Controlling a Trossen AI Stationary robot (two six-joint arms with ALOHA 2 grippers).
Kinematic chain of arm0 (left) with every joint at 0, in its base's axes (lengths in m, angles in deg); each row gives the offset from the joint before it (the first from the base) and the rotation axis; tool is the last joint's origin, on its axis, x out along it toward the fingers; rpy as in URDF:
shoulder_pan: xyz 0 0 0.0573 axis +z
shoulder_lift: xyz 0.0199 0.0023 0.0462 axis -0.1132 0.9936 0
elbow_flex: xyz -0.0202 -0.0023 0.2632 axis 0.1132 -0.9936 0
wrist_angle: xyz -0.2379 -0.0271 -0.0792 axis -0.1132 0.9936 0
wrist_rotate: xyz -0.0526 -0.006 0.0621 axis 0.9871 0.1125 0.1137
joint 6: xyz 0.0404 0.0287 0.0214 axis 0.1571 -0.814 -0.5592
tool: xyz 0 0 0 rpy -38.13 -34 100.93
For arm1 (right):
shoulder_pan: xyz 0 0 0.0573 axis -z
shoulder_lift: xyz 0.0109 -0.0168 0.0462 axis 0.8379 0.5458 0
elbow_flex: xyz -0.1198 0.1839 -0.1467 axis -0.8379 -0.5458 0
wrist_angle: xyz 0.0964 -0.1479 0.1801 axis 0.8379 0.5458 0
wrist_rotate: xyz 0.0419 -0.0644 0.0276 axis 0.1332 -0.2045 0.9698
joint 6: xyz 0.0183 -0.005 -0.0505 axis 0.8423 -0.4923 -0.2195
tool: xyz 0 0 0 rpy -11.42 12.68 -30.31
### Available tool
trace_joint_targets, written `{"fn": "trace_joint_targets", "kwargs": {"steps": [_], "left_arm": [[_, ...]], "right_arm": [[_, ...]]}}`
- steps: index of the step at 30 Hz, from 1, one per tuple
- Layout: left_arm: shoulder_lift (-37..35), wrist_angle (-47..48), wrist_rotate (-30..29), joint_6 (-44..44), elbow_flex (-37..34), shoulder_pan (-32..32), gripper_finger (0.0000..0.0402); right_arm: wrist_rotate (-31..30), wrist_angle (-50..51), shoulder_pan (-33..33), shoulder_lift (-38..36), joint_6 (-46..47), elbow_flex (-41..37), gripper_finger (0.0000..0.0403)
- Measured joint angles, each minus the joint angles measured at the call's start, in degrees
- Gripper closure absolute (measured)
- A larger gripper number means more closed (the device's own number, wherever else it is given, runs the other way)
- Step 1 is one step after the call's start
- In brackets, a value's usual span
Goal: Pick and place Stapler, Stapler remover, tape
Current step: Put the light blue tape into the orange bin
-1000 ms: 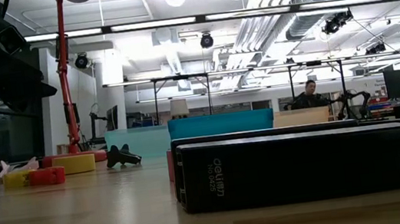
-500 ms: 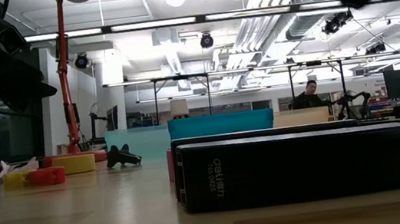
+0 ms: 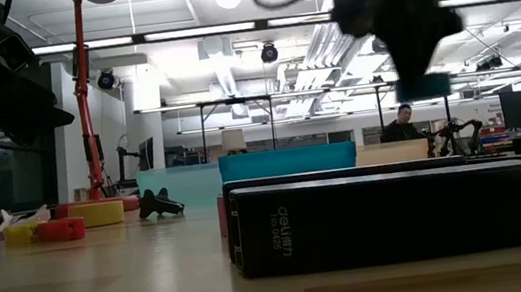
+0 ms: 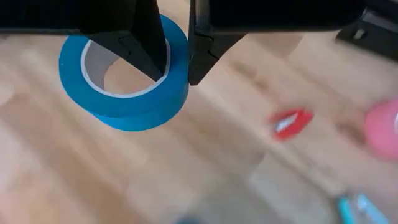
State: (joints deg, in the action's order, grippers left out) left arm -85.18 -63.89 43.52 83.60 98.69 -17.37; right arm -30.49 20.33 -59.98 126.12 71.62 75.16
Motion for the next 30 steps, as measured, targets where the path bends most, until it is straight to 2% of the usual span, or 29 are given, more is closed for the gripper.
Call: {"fn": "trace_joint_targets", "kwargs": {"steps": [9, 16, 23, 30], "left_arm": [[-0.01, 0.01, 0.0, 0.0, 0.0, -0.01, 0.0184], [0.0, 0.01, 0.0, 0.0, 0.0, -0.01, 0.0184], [0.0, 0.02, 0.0, 0.0, 0.01, -0.01, 0.0184], [-0.01, 0.02, 0.0, 0.0, 0.0, -0.02, 0.0184]], "right_arm": [[-1.13, -7.2, 21.13, 0.09, -22.93, 0.0, 0.0363], [-1.12, -17.44, 35.34, 0.25, -31.99, 0.0, 0.0367], [1.42, -24.4, 44.02, 2.89, -34.63, 0.0, 0.0358], [4.11, -26.77, 48.76, 7.35, -37.83, 0.0, 0.0361]]}}
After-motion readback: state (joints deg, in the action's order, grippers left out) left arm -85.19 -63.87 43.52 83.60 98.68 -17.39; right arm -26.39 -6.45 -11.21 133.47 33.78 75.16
